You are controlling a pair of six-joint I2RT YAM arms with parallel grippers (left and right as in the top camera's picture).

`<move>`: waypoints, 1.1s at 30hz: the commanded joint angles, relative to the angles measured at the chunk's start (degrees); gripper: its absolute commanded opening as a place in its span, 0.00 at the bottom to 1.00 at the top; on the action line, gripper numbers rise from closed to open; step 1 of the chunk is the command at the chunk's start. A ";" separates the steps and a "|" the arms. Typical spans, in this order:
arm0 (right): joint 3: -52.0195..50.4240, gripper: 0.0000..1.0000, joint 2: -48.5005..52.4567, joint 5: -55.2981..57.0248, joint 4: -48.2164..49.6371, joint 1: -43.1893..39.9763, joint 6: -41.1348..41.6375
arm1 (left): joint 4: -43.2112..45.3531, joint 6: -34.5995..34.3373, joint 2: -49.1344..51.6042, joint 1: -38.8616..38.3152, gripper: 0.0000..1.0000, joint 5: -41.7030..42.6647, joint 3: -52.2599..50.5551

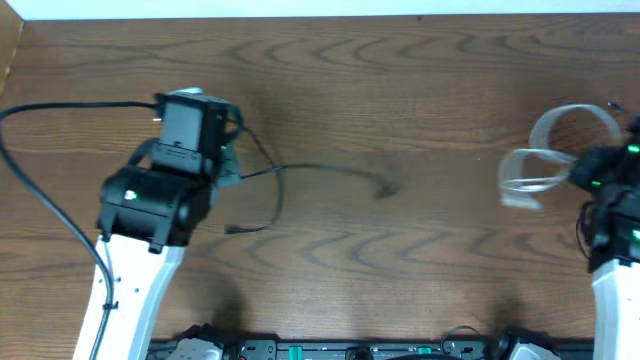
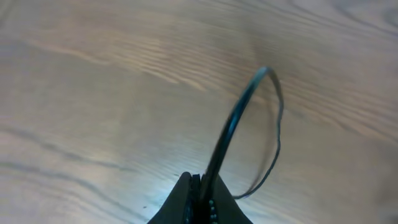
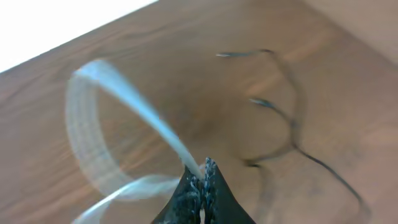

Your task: Untangle cables

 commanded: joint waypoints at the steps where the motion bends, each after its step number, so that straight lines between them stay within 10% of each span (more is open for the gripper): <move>1: 0.15 0.01 0.98 -3.43 0.04 -5.77 4.50 | -0.22 -2.80 -0.87 4.42 0.07 -2.45 0.66; 10: 0.15 0.01 6.25 -13.81 3.13 -8.94 2.47 | 1.03 -5.62 -0.85 8.76 0.07 16.22 0.66; 19: 2.05 0.01 8.20 -10.64 8.76 -8.59 -0.42 | 7.17 7.45 -0.85 4.37 0.07 40.26 0.66; 33: 9.44 0.01 8.50 -35.54 7.23 -0.55 -14.12 | 10.27 9.25 3.23 -2.75 0.08 44.04 0.66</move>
